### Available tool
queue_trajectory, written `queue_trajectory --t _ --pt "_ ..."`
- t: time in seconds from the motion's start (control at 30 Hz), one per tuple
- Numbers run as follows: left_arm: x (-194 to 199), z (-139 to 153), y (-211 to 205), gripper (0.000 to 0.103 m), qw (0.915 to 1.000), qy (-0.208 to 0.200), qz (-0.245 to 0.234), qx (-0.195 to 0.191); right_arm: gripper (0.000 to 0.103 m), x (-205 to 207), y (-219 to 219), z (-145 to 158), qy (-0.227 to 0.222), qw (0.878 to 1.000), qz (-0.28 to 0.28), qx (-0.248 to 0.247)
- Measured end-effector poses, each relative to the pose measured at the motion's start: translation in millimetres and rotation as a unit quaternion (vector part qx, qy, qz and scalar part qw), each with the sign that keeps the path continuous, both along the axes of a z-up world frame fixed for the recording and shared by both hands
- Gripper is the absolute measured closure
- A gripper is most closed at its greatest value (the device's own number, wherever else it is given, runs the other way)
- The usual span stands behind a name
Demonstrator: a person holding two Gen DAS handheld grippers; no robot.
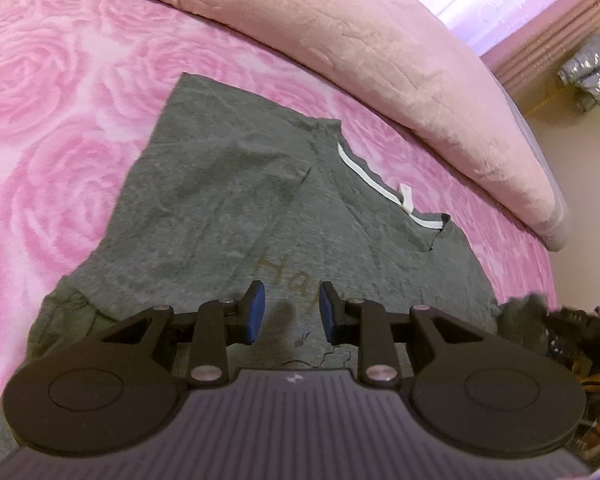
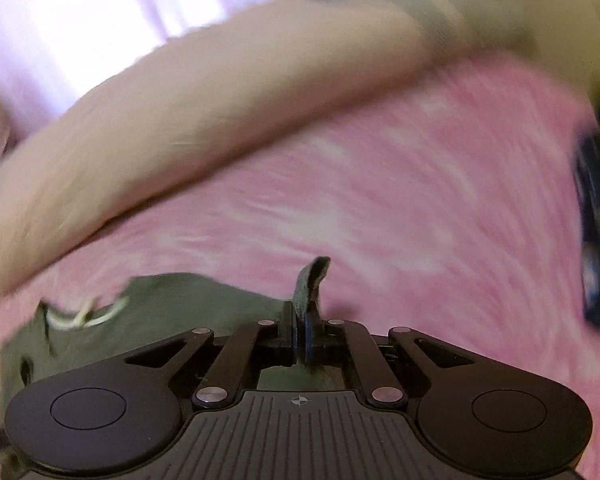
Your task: Fold clothes
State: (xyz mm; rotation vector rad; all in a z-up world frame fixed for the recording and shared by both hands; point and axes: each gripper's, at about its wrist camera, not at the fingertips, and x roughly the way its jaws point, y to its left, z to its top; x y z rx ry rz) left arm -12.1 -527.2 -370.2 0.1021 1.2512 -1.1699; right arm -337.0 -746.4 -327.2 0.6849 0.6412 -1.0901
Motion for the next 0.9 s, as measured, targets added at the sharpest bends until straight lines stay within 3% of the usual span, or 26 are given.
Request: queue_trajectory --t 0.13,0.17,0.2,0.23,0.43,0.5,0.57,0.63,0.67,0.73,0.9 --pt "1 2 8 0.079 0.9999 0.009 0.009 0.001 0.097 94 48 -11 0.061 0.992 0.103 -0.03" --pt "1 3 10 0.079 0.9999 0.01 0.01 0.001 0.069 108 60 -18 0.073 0.989 0.127 -0.023" --pt "1 3 13 0.079 0.9999 0.011 0.01 0.001 0.035 121 73 -25 0.085 0.985 0.151 -0.017" --pt "2 3 16 0.079 0.9999 0.011 0.01 0.0 0.029 124 85 -28 0.084 0.983 0.162 -0.02" --pt "9 -2 34 0.079 0.9994 0.022 0.024 0.008 0.031 73 136 -13 0.044 0.982 0.178 -0.032" --pt "10 -4 40 0.079 0.9991 0.029 0.029 0.01 0.063 45 137 -12 0.032 0.99 0.141 -0.01" --pt "9 -5 43 0.079 0.999 0.032 0.028 0.011 0.074 16 133 -15 0.019 0.996 0.089 0.019" --pt "7 -6 45 0.08 0.999 0.035 0.026 0.012 0.074 -11 128 -19 0.005 0.998 0.038 0.044" --pt "6 -7 46 0.079 0.999 0.036 0.024 0.013 0.074 -15 126 -27 0.006 0.998 0.038 0.058" --pt "4 -8 46 0.079 0.999 0.037 0.021 0.016 0.074 -22 122 -42 0.007 0.995 0.041 0.087" --pt "6 -3 48 0.079 0.9995 0.027 0.014 0.011 0.074 -4 119 -33 0.077 0.99 0.102 0.062"
